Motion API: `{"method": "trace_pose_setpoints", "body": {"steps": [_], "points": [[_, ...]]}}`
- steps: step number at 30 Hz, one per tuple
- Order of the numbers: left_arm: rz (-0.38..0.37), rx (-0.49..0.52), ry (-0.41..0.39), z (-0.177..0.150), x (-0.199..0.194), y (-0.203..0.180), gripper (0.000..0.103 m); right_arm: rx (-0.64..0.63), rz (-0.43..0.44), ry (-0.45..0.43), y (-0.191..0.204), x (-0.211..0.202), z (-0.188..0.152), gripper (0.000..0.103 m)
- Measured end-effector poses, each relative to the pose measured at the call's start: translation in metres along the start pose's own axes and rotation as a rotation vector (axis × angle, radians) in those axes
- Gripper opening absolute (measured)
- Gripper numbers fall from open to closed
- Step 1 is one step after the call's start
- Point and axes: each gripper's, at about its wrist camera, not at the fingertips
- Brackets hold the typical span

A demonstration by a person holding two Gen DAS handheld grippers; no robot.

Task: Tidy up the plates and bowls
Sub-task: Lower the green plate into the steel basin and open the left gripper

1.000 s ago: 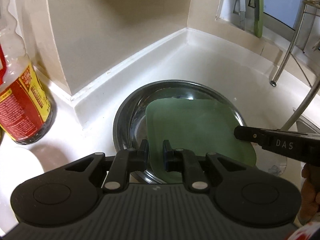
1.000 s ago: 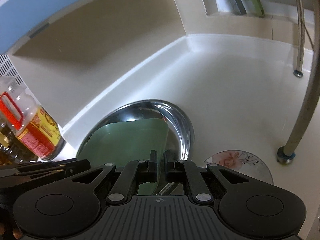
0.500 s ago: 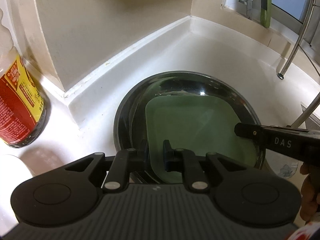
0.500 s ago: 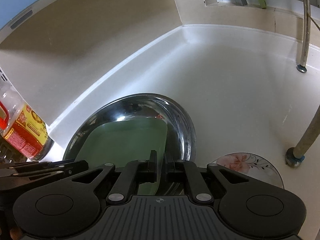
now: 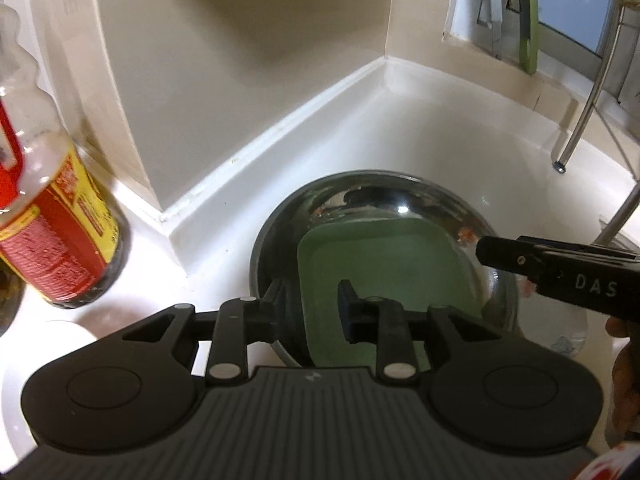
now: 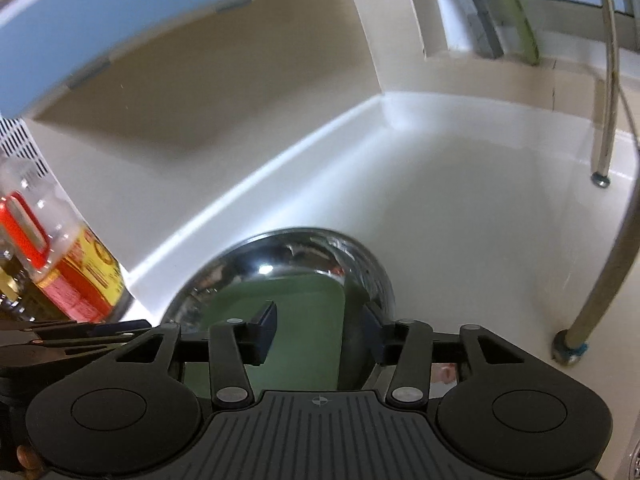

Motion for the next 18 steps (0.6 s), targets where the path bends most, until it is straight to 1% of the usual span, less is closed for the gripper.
{"method": "trace_pose_setpoints", "body": {"steps": [8, 14, 18], "points": [[-0.009, -0.023, -0.015, 0.002, -0.040, 0.000, 0.030, 0.039, 0.007, -0.024, -0.015, -0.048, 0.007, 0.052], [-0.023, -0.046, -0.020, -0.007, -0.066, -0.008, 0.030, 0.034, -0.024, -0.015, -0.031, -0.085, 0.001, 0.053], [-0.047, -0.030, -0.010, -0.016, -0.080, -0.020, 0.030, 0.039, -0.044, 0.000, -0.037, -0.106, -0.006, 0.053]]}}
Point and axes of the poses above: each gripper's, at about its wrist camera, not at the fingertips, and x roughly the way its jaws point, y to its left, z to its top, and after that the axes turned 11 degrees about -y, right-handed
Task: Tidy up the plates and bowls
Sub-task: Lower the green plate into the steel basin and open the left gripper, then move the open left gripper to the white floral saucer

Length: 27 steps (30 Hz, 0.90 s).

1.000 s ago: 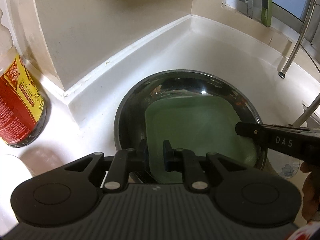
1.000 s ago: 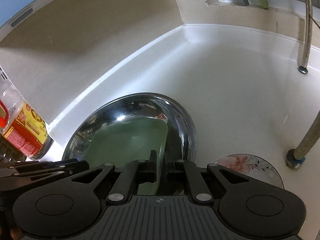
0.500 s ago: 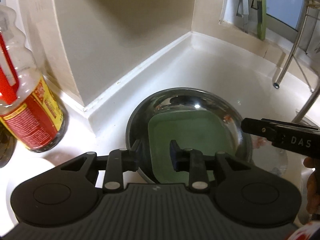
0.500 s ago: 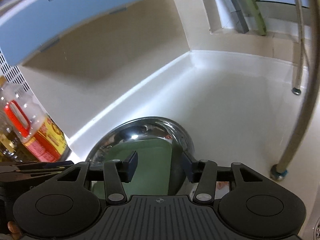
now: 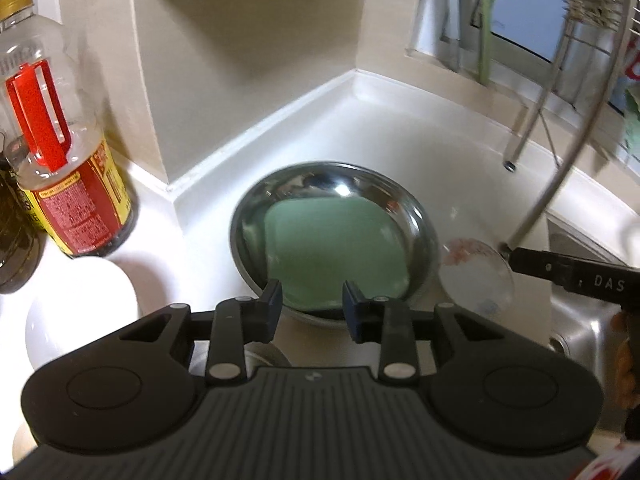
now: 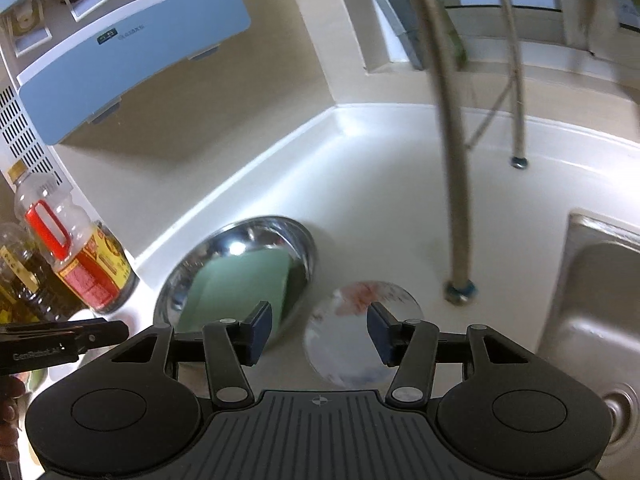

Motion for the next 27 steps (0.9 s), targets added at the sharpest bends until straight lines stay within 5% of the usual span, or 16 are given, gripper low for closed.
{"method": "trace_pose_setpoints", "body": {"steps": [27], "points": [[0.019, -0.029, 0.082, -0.056, -0.036, -0.051, 0.030, -0.013, 0.002, 0.093, -0.029, -0.054, -0.034, 0.053]]}}
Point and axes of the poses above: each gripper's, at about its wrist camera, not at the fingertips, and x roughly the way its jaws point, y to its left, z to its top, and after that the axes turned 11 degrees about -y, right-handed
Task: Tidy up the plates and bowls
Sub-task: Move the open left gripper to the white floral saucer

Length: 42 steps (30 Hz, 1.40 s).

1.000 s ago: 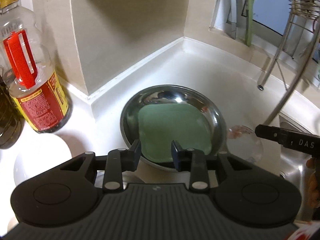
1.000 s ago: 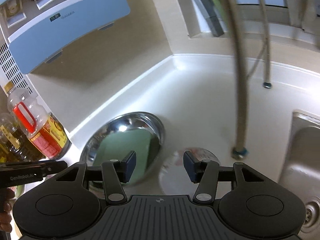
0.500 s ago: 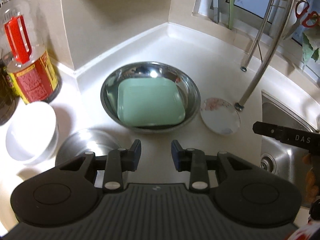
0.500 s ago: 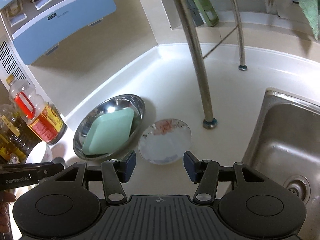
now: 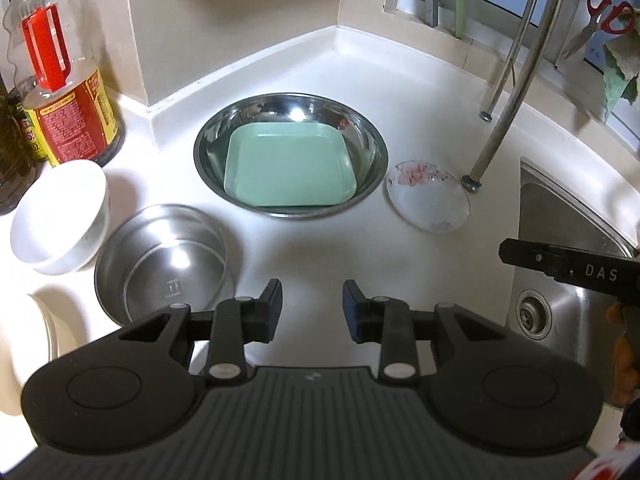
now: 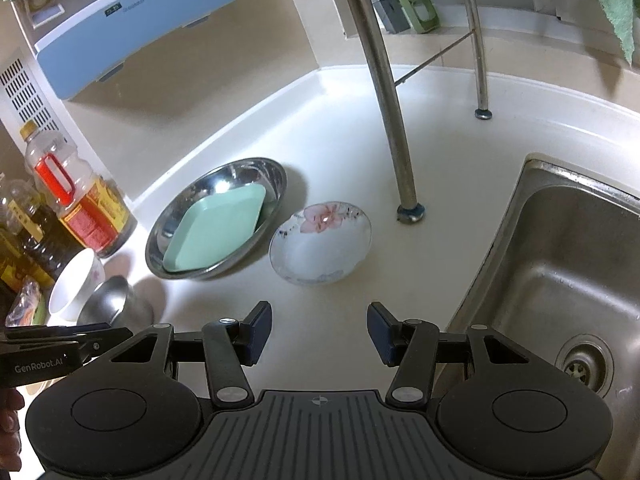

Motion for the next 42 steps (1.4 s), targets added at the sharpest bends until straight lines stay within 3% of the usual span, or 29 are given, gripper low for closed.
{"method": "trace_pose_setpoints", "body": {"steps": [19, 28, 42], "points": [[0.015, 0.011, 0.057, -0.024, -0.006, -0.016, 0.030, -0.035, 0.015, 0.095, -0.004, -0.009, -0.024, 0.053], [0.007, 0.015, 0.078, -0.032, -0.006, -0.021, 0.030, -0.072, -0.020, 0.146, 0.000, -0.014, -0.035, 0.053], [-0.018, 0.014, 0.087, -0.036, -0.005, -0.019, 0.032, -0.057, -0.006, 0.165, 0.007, -0.014, -0.039, 0.053]]}}
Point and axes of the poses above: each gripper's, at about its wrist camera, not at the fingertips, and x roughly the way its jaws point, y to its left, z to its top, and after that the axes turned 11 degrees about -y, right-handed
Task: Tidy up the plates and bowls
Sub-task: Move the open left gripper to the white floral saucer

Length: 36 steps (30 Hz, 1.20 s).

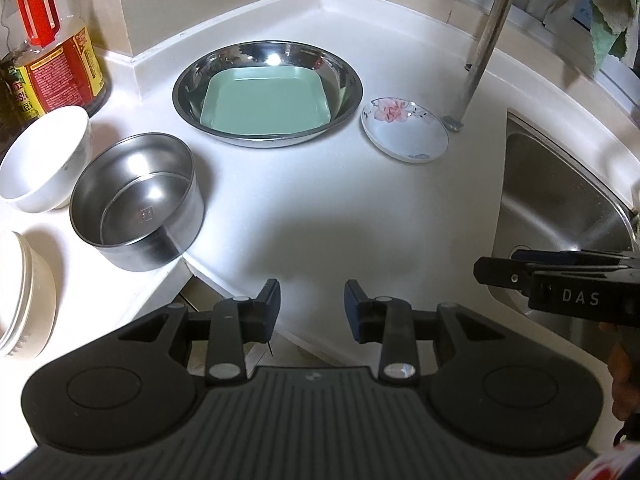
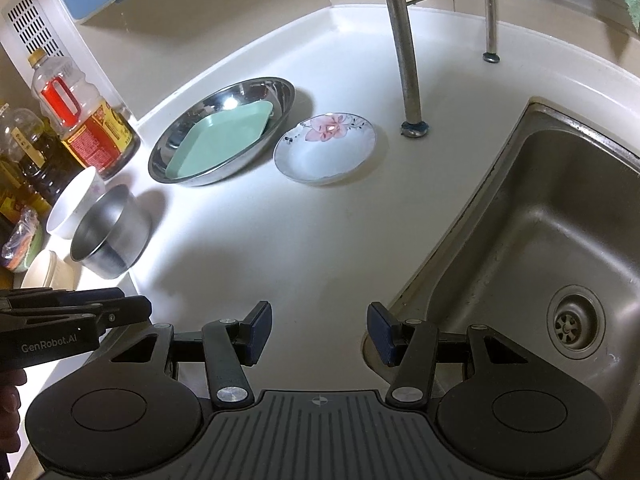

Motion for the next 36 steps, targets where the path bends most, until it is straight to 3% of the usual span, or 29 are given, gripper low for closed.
{"method": "trace_pose_setpoints", "body": {"steps": [15, 28, 36], "points": [[-0.066, -0.014, -0.029, 0.014, 0.021, 0.001, 0.032, 0.033, -0.025, -0.041, -0.005, 0.013, 0.013, 0.053], [-0.152, -0.075, -0.122, 0.040, 0.064, -0.009, 0.029, 0.113, -0.066, -0.209, -0.025, 0.044, 0.051, 0.053], [-0.172, -0.088, -0.149, 0.060, 0.098, -0.019, 0.027, 0.134, -0.070, -0.255, -0.039, 0.068, 0.067, 0.045]]}}
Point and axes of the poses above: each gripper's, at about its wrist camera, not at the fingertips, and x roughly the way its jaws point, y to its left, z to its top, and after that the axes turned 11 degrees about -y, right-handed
